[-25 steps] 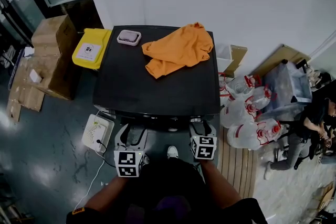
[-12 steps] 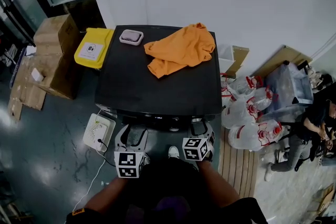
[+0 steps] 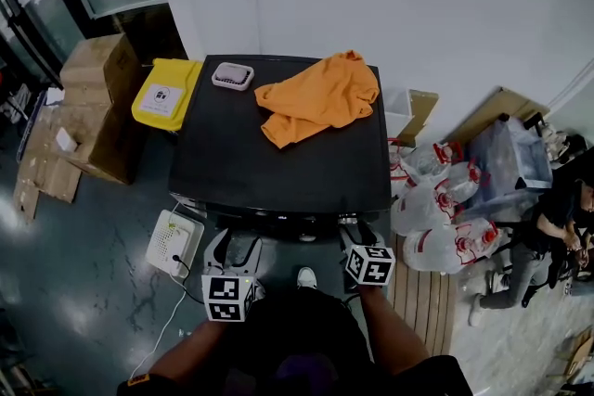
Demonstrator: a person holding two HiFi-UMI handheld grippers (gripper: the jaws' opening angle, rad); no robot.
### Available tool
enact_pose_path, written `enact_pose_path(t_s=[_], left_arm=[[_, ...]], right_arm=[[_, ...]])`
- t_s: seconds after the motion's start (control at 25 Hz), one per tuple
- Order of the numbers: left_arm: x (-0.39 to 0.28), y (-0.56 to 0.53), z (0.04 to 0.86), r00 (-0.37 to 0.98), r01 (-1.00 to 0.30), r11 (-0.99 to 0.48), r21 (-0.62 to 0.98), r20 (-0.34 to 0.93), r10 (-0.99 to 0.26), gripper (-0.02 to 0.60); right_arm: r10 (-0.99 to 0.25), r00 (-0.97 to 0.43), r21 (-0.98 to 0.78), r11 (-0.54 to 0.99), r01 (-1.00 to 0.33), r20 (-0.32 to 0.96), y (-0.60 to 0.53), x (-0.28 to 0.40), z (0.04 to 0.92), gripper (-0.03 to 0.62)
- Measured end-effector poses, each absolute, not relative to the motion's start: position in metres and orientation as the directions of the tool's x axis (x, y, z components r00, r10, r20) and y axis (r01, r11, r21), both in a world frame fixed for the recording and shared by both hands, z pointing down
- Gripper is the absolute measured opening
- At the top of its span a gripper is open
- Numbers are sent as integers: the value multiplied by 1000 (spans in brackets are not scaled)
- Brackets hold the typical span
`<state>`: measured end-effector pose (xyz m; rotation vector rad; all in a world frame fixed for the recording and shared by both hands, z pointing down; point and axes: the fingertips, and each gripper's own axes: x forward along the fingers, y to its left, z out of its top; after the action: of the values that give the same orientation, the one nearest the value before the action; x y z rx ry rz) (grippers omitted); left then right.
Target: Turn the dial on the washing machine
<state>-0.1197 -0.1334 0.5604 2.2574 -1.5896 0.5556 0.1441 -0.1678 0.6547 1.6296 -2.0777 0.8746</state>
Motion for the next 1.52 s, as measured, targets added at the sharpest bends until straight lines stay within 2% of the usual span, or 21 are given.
enact_pose_path(t_s=[0.08, 0.16, 0.4, 0.52, 0.64, 0.8, 1.04, 1.16, 1.32, 1.52], left_arm=[[-118, -133, 562, 310, -943, -330, 50, 495, -812, 270], [-117, -133, 564, 312, -942, -332, 51, 498, -809, 270], [-115, -134, 560, 313, -939, -341, 39, 502, -806, 270], [-115, -135, 557, 312, -939, -342, 31, 494, -811, 270], [-116, -134, 557, 312, -938, -347, 23, 495, -811, 268], [-116, -132, 557, 313, -936, -352, 17, 497, -809, 268], [-113, -132, 561, 323, -934, -355, 35, 504, -801, 270], [-110, -132, 564, 329, -934, -355, 50, 511, -794, 268], [-107, -134, 565, 325, -935, -353, 43, 503, -800, 270], [-109, -135, 564, 314, -936, -352, 18, 498, -808, 269]], right_arm=[[-732, -302, -301, 138, -944, 610, -168, 145, 655, 253], [-732, -284, -267, 144, -953, 620, -167, 145, 655, 256], [-753, -96, 138, 241, -961, 651, -163, 136, 649, 270], [-754, -52, 248, 278, -928, 654, -164, 130, 648, 270], [-752, -23, 286, 278, -917, 658, -166, 130, 651, 265], [-742, -60, 196, 253, -947, 667, -166, 136, 652, 240], [-720, -268, -197, 184, -963, 640, -166, 146, 656, 225], [-718, -285, -227, 179, -957, 635, -166, 146, 657, 227], [-735, -187, -32, 219, -975, 652, -165, 145, 653, 237], [-765, -82, 243, 301, -922, 639, -163, 129, 645, 258]])
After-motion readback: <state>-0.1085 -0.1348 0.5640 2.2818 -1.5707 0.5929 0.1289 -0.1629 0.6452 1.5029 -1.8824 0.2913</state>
